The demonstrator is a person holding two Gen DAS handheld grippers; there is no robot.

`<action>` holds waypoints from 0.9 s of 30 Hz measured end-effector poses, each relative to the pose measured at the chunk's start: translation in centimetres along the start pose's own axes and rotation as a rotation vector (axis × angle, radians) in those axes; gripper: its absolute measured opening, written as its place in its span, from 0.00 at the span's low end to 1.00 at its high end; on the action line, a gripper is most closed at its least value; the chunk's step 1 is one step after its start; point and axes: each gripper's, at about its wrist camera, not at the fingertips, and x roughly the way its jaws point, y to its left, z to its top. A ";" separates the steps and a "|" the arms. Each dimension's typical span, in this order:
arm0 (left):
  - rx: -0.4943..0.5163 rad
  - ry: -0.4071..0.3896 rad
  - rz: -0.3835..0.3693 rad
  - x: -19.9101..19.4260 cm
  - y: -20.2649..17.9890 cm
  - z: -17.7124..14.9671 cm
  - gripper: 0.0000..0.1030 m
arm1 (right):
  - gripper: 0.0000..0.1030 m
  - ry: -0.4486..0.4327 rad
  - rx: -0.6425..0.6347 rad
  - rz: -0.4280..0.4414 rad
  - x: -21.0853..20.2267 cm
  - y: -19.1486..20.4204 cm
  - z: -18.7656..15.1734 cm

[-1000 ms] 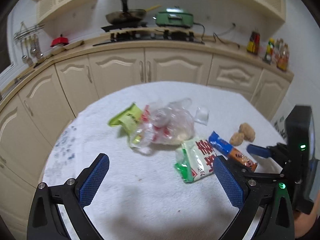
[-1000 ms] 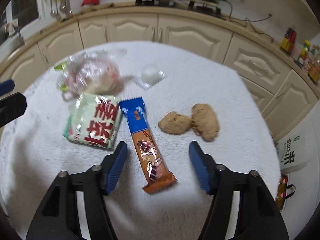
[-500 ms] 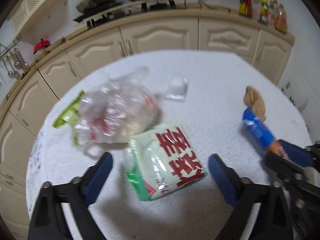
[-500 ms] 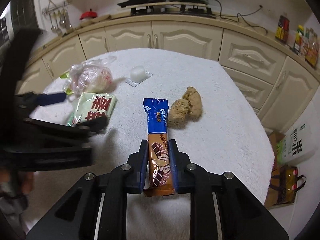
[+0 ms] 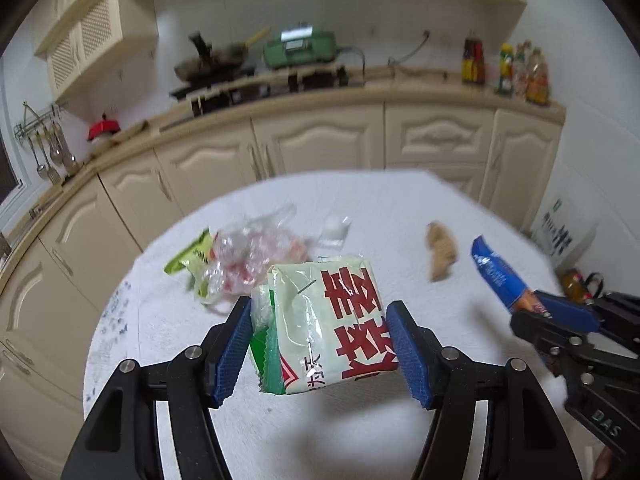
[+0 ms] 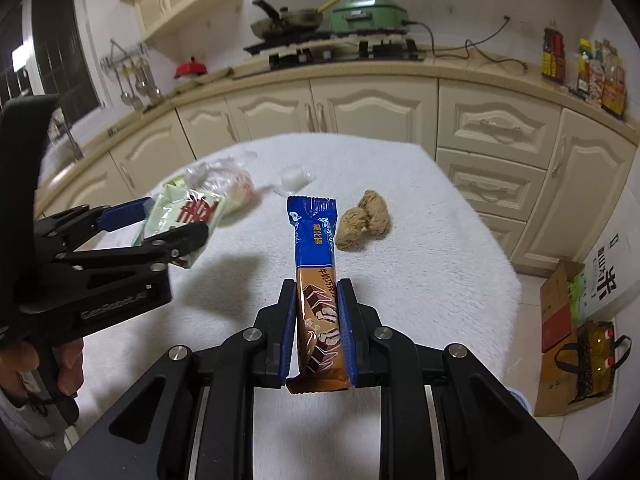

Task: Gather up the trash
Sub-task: 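Carry the packet and chocolate bar over the blue bin and open both grippers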

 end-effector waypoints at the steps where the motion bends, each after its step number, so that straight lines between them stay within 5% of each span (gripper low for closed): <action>1: 0.000 -0.025 -0.012 -0.9 -0.5 -0.1 0.60 | 0.20 -0.012 0.006 0.002 -0.7 -0.2 -0.1; 7: 0.050 -0.127 -0.070 -5.7 -5.4 -0.9 0.60 | 0.20 -0.091 0.040 -0.021 -6.0 -2.2 -1.6; 12: 0.108 -0.134 -0.145 -7.0 -11.3 -2.4 0.60 | 0.20 -0.139 0.107 -0.084 -10.5 -6.4 -4.1; 20: 0.248 -0.066 -0.293 -5.7 -22.8 -3.3 0.61 | 0.20 -0.127 0.257 -0.220 -14.6 -15.8 -10.0; 27: 0.346 0.077 -0.367 0.7 -32.1 -3.7 0.61 | 0.20 -0.059 0.423 -0.288 -14.1 -24.5 -16.3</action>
